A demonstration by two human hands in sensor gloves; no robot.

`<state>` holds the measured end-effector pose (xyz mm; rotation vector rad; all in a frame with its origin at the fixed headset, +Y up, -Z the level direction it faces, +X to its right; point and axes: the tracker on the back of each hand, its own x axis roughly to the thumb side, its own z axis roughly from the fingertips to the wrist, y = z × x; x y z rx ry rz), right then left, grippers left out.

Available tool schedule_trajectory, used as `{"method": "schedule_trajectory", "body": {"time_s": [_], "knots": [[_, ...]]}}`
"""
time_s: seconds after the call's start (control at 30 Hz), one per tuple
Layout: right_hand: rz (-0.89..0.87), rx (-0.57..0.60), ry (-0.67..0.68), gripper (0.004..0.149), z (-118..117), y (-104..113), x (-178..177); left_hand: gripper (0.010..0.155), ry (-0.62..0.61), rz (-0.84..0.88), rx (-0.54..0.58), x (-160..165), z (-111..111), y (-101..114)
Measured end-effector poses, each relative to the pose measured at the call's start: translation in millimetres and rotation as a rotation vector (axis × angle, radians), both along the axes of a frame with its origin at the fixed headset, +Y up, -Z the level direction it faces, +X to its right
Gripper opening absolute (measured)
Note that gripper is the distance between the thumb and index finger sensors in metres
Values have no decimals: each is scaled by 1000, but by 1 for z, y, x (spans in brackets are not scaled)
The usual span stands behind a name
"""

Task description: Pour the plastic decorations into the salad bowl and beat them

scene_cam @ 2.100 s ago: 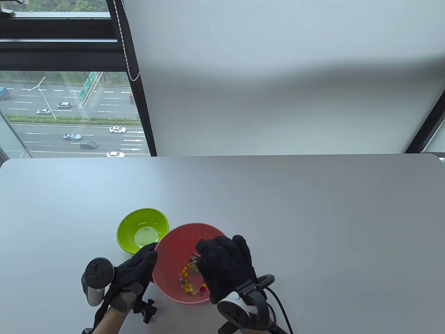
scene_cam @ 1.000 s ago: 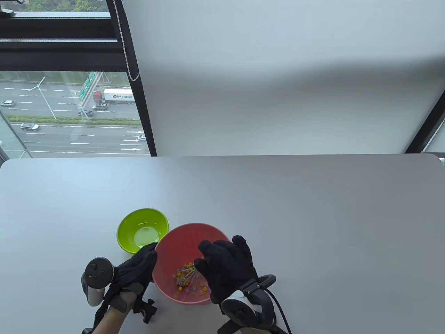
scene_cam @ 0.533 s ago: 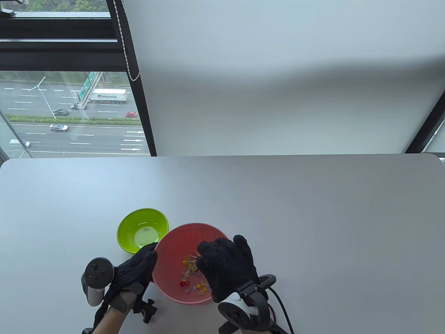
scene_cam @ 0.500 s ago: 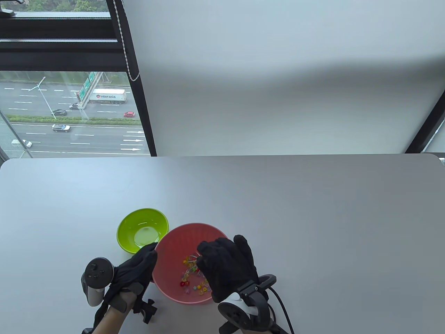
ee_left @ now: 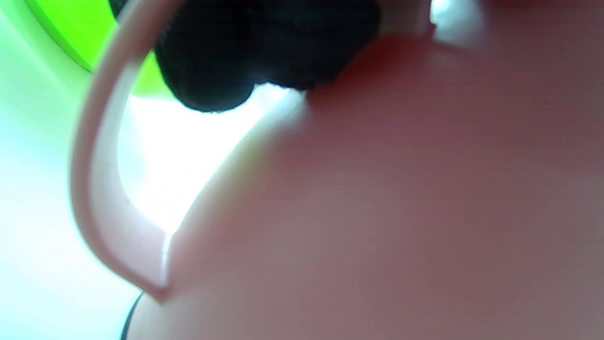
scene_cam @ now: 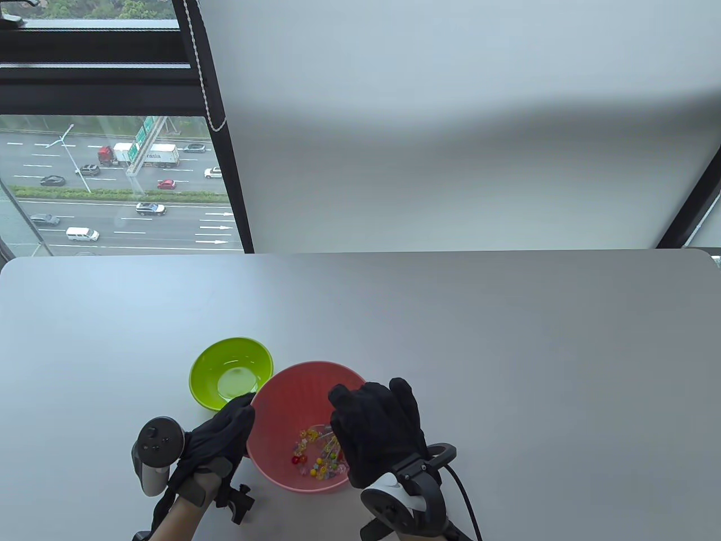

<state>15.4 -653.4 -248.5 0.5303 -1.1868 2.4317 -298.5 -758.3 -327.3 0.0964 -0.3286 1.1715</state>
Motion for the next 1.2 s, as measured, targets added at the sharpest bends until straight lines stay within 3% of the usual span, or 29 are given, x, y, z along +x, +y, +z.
{"method": "schedule_trajectory", "body": {"time_s": [0.3,1.2], "knots": [[-68,-76,57,48,-4,-1,-1,71,-1,1,-2,0,0,0],[79,22,-21,44,0,-4,-6,71,-1,3,-3,0,0,0]]}}
